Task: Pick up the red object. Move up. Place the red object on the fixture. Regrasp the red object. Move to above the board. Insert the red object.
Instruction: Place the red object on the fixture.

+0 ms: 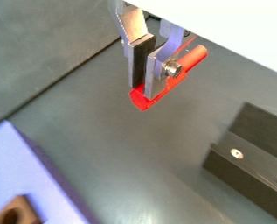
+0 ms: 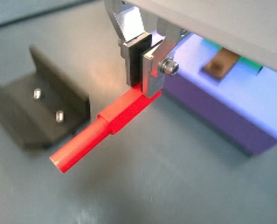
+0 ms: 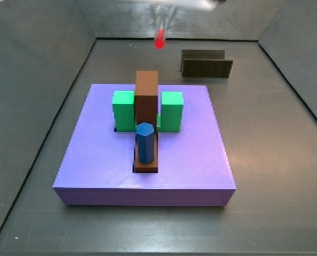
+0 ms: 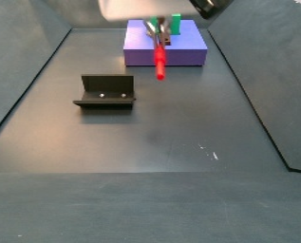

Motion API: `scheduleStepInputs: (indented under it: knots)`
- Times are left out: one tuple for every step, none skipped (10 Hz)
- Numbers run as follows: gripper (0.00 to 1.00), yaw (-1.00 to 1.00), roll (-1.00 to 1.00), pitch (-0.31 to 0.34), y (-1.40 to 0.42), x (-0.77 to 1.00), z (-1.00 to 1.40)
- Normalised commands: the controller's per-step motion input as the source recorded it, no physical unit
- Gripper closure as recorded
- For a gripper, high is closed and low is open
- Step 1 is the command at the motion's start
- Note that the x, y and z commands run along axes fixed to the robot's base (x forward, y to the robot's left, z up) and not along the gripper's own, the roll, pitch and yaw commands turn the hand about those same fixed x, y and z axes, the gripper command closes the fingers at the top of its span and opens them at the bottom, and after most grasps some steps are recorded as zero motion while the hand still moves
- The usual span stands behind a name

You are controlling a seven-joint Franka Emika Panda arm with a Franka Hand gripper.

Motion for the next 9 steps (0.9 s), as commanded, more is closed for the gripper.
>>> scheduleStepInputs:
  knots:
    - [1.0, -0.28, -0.99, 0.171, 0.0, 0.65, 0.53]
    - [1.0, -0.3, -1.0, 0.114, 0.0, 0.67, 0.41]
    - [1.0, -0.26, -1.0, 0.031, 0.0, 0.6, 0.29]
    - [1.0, -0.23, -1.0, 0.003, 0.0, 0.59, 0.27]
    - [1.0, -0.2, -1.0, 0.0, 0.01, 0.6, 0.26]
    - [1.0, 0.0, -0.91, 0.277, 0.22, 0.67, 0.06]
    - [1.0, 0.0, -0.73, 0.377, 0.26, 0.72, 0.0]
    - [1.0, 0.01, -0.39, 0.649, 0.3, 0.67, 0.11]
    - [1.0, 0.09, -0.12, 0.734, 0.24, 0.66, 0.07]
